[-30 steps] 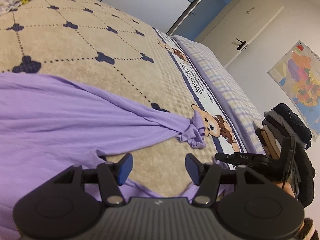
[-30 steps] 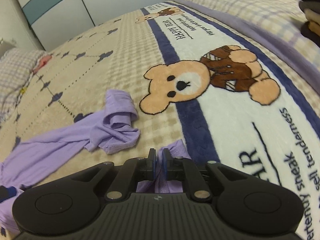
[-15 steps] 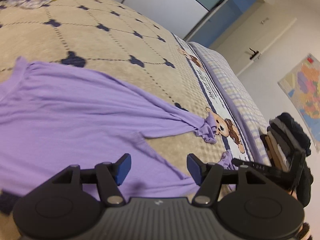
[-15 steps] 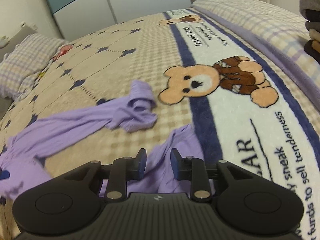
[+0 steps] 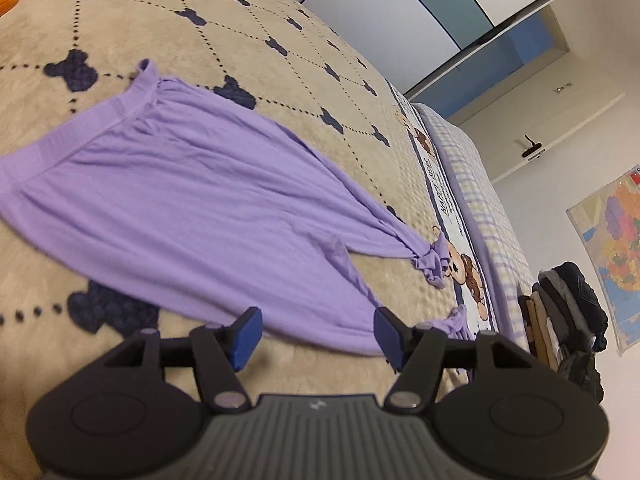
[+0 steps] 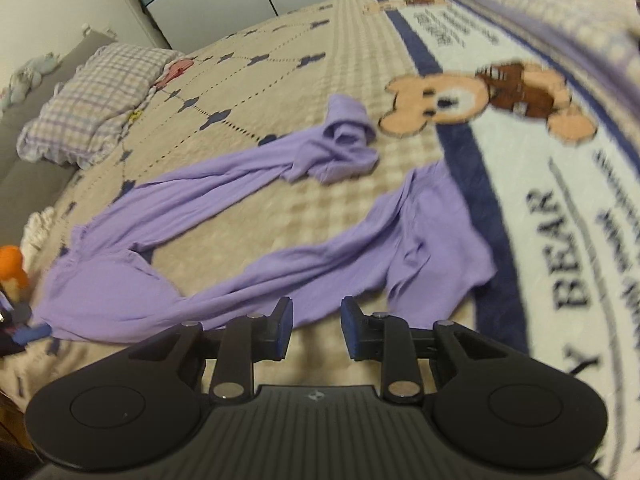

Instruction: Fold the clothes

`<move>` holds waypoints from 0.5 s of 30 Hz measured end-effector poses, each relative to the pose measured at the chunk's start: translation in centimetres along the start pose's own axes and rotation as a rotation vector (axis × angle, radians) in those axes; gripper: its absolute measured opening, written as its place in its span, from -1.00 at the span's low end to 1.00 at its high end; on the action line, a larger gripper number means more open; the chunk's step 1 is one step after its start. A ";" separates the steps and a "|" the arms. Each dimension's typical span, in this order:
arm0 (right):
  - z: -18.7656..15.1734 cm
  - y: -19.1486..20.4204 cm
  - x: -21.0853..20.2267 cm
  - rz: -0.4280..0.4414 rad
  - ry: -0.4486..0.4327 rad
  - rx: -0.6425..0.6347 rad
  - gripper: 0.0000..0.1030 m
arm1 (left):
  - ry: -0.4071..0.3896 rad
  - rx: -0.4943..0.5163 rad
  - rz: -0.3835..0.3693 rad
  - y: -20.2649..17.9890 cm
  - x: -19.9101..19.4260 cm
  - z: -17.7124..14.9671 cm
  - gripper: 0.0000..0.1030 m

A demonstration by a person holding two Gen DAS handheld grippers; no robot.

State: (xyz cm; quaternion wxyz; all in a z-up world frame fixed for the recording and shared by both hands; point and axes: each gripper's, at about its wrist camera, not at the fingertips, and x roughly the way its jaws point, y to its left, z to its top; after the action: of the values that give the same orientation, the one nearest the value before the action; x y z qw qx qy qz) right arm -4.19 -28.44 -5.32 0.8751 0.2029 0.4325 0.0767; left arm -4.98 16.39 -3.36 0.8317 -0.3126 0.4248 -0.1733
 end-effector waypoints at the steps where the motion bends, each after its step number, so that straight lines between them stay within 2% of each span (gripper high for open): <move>1: -0.2 -0.3 0.4 0.023 0.019 0.036 -0.44 | 0.005 -0.010 0.000 0.1 0.1 -0.2 0.22; 4: -0.6 -0.9 1.9 0.070 0.065 0.138 -0.44 | 0.042 -0.046 -0.017 0.5 0.7 -0.7 0.22; 8: -0.8 -1.0 2.7 0.109 0.043 0.211 -0.45 | 0.073 -0.063 -0.033 0.5 1.4 -1.2 0.22; 9: -0.7 -1.1 2.8 0.114 0.038 0.224 -0.51 | 0.075 -0.060 -0.029 0.4 1.5 -1.3 0.22; 11: -0.6 -1.2 2.9 0.123 0.029 0.251 -0.96 | 0.075 -0.064 -0.021 0.4 1.6 -1.5 0.22; 15: -0.5 -1.5 1.8 0.129 0.022 0.269 -0.96 | 0.065 -0.090 -0.009 1.1 1.2 -2.1 0.22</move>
State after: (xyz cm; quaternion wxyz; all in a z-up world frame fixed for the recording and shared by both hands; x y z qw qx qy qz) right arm -3.53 -29.08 -7.51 0.8285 0.3450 0.4344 0.0763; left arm -5.95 15.74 -5.76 0.8018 -0.3458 0.4577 -0.1677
